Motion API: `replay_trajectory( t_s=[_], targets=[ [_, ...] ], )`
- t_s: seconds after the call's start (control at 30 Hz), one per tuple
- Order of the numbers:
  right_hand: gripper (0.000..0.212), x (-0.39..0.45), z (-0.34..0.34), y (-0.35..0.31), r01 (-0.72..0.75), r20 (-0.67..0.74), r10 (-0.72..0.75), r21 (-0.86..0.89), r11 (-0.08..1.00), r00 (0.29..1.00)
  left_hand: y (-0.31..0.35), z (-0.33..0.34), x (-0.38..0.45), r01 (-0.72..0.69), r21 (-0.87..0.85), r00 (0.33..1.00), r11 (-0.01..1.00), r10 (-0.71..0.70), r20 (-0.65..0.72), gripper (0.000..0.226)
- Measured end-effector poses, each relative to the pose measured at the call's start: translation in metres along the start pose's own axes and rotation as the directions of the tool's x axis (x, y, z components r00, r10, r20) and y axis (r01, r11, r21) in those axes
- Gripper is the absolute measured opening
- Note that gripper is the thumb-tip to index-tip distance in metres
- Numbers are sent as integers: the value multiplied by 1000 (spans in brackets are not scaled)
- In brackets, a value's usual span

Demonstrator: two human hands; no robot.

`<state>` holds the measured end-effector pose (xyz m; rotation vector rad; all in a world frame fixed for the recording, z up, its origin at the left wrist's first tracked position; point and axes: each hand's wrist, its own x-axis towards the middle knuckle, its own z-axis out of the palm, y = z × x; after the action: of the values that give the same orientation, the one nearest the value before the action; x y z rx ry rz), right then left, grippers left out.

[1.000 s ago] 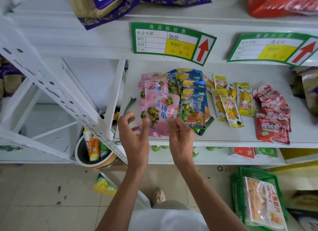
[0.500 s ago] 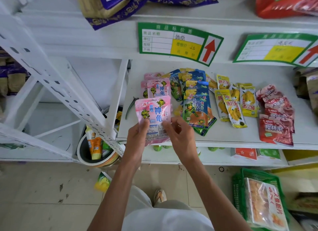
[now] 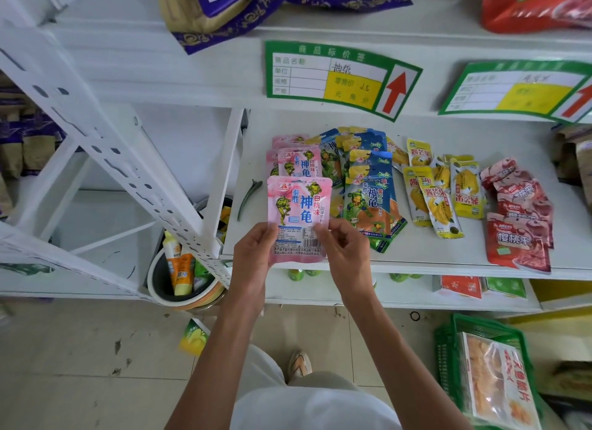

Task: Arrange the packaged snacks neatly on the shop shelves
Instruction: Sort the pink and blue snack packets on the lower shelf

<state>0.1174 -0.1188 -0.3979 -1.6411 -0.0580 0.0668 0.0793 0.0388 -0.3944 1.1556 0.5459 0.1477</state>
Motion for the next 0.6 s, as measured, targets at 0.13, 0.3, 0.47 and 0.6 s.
replay_trajectory(
  t_s=[0.13, 0.3, 0.47, 0.6],
  targets=[
    [18, 0, 1, 3, 3, -3, -3, 18, 1000, 1000, -2, 4, 1, -4, 49, 999, 999, 5, -34, 19],
    [19, 1, -2, 0, -12, -14, 13, 55, 998, 1000, -10, 7, 4, -57, 88, 995, 994, 64, -80, 32],
    [19, -3, -1, 0, 51, -30, -50, 48, 998, 998, -7, 13, -6, -169, 219, 983, 961, 150, 101, 48],
    [40, -12, 10, 0, -14, 69, 6, 115, 993, 998, -11, 22, -10, -244, 346, 927, 906, 113, 359, 40]
  ],
)
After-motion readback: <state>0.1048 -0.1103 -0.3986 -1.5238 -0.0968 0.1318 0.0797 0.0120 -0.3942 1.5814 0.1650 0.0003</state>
